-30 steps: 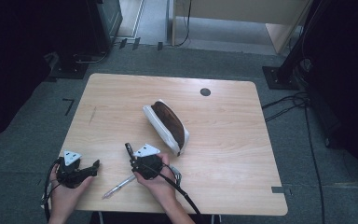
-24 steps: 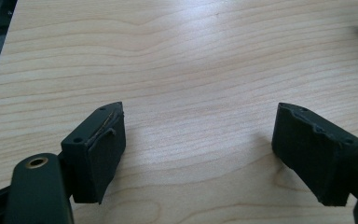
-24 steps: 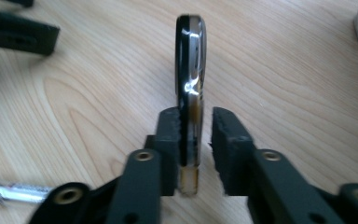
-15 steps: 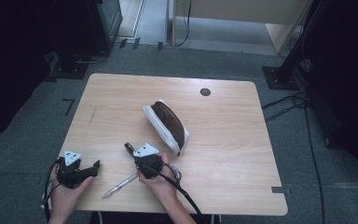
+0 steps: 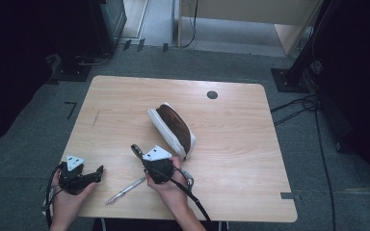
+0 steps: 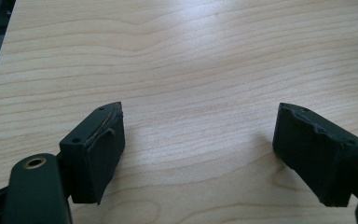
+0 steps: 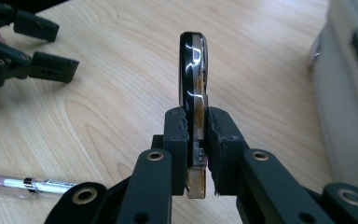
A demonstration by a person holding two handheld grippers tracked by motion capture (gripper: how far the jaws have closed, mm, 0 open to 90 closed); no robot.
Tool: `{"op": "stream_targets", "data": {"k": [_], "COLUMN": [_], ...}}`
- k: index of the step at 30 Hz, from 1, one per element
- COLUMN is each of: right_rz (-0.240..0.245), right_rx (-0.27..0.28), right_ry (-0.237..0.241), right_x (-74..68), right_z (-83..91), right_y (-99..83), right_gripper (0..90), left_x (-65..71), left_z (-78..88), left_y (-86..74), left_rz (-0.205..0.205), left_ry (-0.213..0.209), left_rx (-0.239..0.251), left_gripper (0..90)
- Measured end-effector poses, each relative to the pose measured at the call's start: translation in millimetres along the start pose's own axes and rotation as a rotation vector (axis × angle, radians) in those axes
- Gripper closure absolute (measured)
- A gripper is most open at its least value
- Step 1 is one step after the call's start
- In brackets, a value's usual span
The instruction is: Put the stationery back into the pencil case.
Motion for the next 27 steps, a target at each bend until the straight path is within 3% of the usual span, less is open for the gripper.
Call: {"op": "stream_targets", "data": {"k": [16,27], "right_rz": [-0.045,-0.073], "right_rx": [0.082,0.13], "right_ry": [0.013,-0.008], "right_x": [22.4,46.0], "right_z": [38.1,56.1], "right_y": [27.1,49.0], "right_gripper": [79.2,79.2], "left_x": [0.0,0.0], "left_z": [0.0,0.1], "left_y": [0.0,-0.1], "left_rz": [0.0,-0.001], "left_ry": [0.0,0.0], "left_rx": [-0.001,-0.002], "left_gripper": [17.2,17.3]}}
Point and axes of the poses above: each handheld gripper's, and its own axes: z roughly backward along the jaws, y roughly out of its top, x roughly to its right, the point moved 9 cm from there along -z, roughly forward along the jaws, and after that the axes turned 15 degrees about -y, right-handed, at the moved point
